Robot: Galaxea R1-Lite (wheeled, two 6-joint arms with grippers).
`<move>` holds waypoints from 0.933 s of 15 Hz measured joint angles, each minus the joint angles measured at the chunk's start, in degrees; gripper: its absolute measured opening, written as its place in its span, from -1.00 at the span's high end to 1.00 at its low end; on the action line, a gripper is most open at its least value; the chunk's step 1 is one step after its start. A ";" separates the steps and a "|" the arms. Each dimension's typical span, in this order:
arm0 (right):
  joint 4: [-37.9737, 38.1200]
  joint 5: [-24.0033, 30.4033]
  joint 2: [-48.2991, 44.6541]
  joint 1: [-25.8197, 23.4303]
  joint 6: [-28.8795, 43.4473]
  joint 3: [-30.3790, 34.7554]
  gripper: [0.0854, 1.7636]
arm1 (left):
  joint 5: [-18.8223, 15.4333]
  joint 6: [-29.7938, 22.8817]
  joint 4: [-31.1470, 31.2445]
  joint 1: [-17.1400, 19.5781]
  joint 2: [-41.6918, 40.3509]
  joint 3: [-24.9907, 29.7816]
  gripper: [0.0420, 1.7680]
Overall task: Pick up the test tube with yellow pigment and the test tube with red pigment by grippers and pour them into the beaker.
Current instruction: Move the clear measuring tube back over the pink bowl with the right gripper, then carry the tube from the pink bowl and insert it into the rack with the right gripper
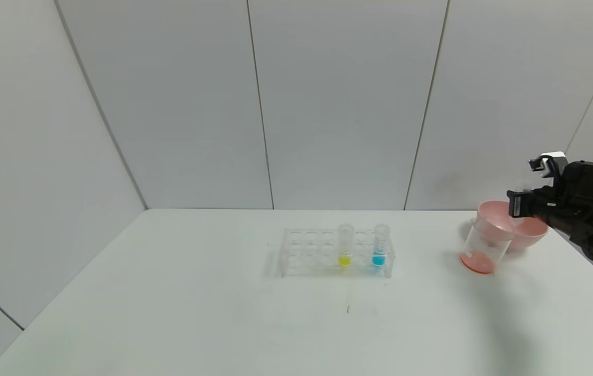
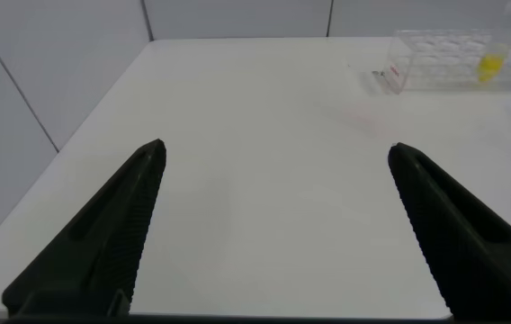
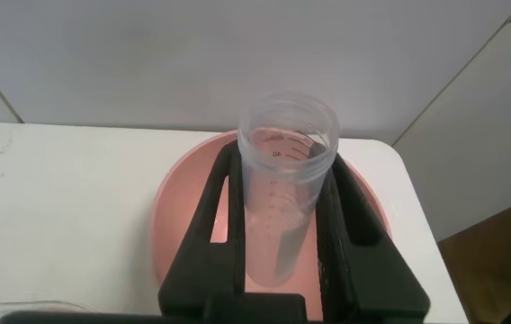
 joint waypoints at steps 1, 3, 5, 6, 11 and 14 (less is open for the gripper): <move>-0.05 -0.05 0.39 0.06 0.27 -0.13 0.49 | 0.00 0.00 0.00 0.00 0.00 0.00 -1.00; -0.11 -0.82 1.21 0.15 0.55 -0.77 0.38 | 0.00 0.00 0.00 0.00 0.00 0.00 -1.00; -0.71 -2.44 2.04 0.17 0.49 -1.44 0.08 | 0.00 0.00 0.00 0.00 0.00 0.00 -1.00; -0.73 -2.50 2.23 0.15 0.60 -1.62 -0.04 | 0.00 0.00 0.00 0.00 0.00 0.00 -1.00; -0.20 -2.34 1.29 -0.22 0.84 -3.64 -0.47 | 0.00 0.00 0.00 0.00 0.00 0.00 -1.00; 0.93 -2.19 -2.65 0.11 2.78 -4.74 -0.61 | 0.00 0.00 0.00 -0.02 0.00 0.00 -1.00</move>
